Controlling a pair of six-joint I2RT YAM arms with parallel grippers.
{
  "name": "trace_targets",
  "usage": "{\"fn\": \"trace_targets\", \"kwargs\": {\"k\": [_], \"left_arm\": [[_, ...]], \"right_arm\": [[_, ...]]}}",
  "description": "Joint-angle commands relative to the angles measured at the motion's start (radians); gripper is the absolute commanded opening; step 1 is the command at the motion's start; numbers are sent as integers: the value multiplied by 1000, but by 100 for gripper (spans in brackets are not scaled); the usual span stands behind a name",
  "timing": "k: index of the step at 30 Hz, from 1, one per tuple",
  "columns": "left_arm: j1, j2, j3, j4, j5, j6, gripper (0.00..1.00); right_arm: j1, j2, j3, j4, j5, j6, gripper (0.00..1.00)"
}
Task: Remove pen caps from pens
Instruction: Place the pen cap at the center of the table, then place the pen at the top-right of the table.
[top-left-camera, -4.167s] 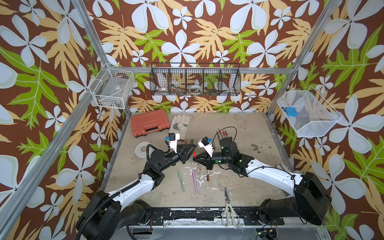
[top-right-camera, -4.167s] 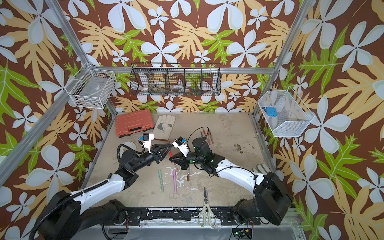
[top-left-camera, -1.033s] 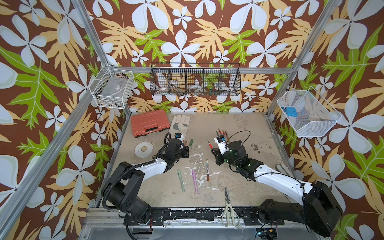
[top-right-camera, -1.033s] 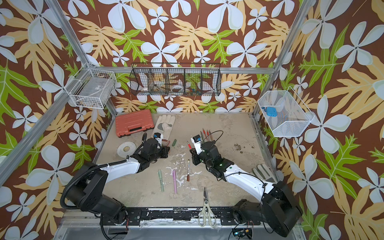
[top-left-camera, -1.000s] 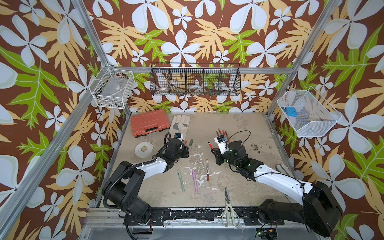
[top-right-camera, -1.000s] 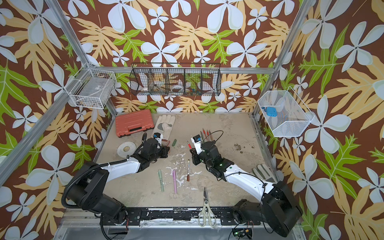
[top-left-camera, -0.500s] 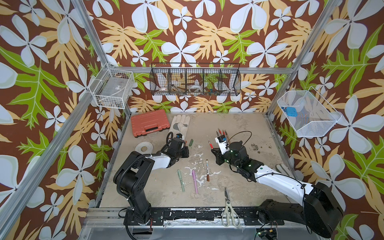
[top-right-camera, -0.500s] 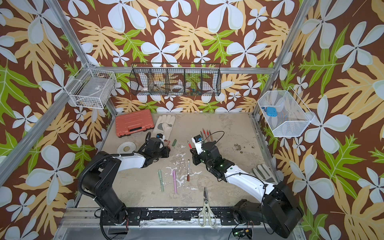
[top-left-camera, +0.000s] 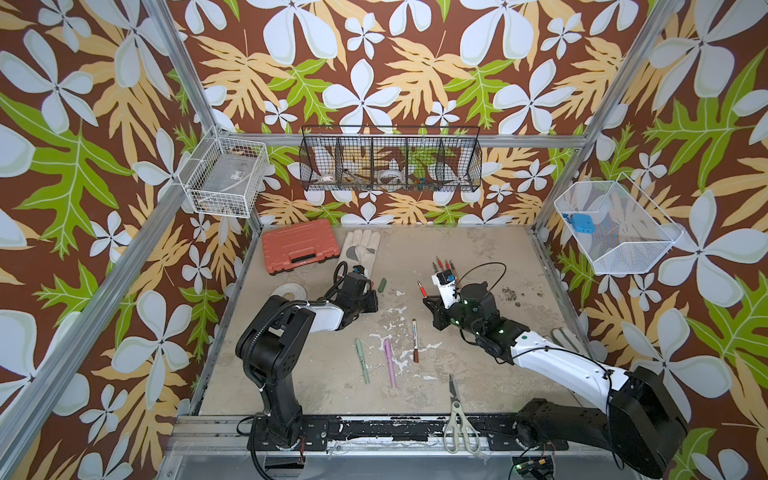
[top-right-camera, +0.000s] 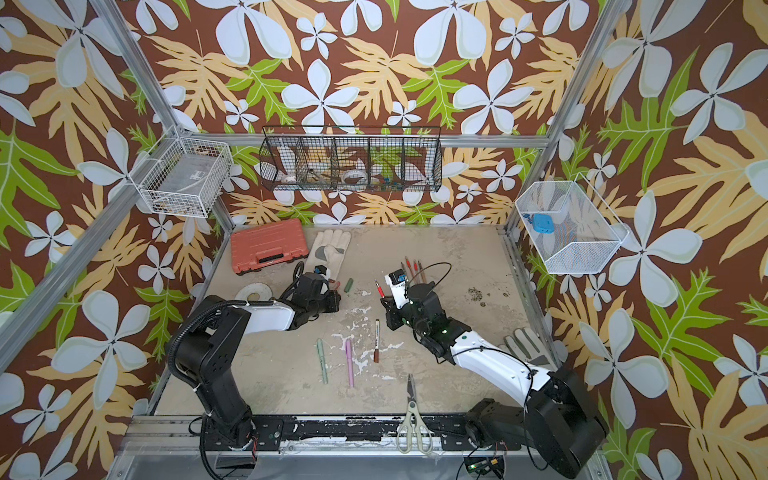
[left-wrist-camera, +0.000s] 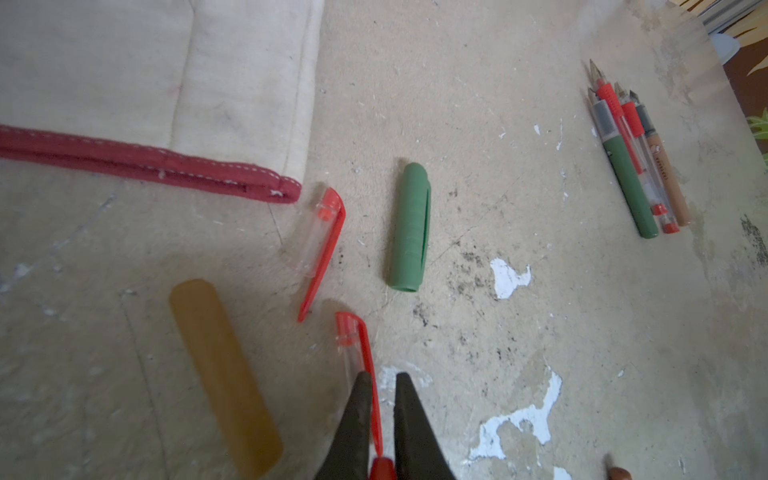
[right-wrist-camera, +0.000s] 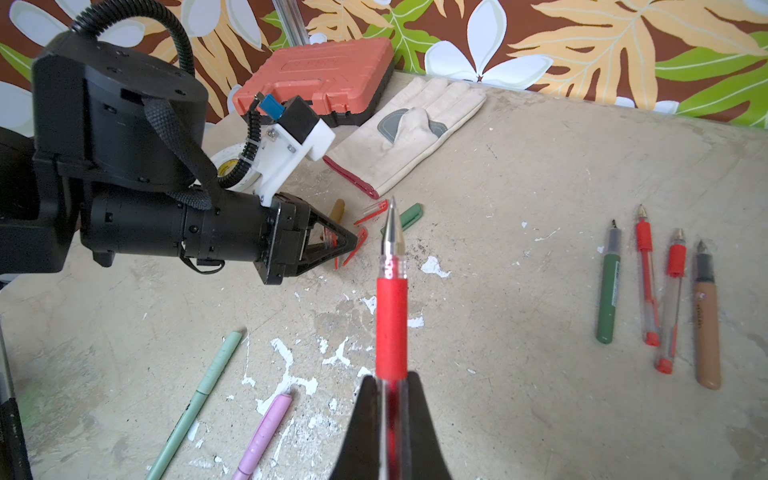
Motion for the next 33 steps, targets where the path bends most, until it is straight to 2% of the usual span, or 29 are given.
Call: {"fn": "trace_targets", "kwargs": {"k": [1,5,11,15,25,29,33], "left_arm": [[4,-1,6,-35,-36,8,24],[4,-22,-1,-39,-49,8,32],[4,-44,-9,-39,-52,5,38],[4,-121,-54,-10,-35,2,40],[-105,-382,-289,366,207,14,47],[-119,-412,-340,508,328,12,48],[-132,-406,-348,554,396,8,48]], "right_arm": [[-5,1,0,28,-17,7,0],[-13,-4,-3,30,-22,9,0],[-26,-22,-11,32,-21,18,0],[-29,-33,-7,11,45,30,0],[-48,13,65,-72,257,81,0],[-116,127,183,-141,298,99,0],[-205,294,339,-245,289,93,0]]}}
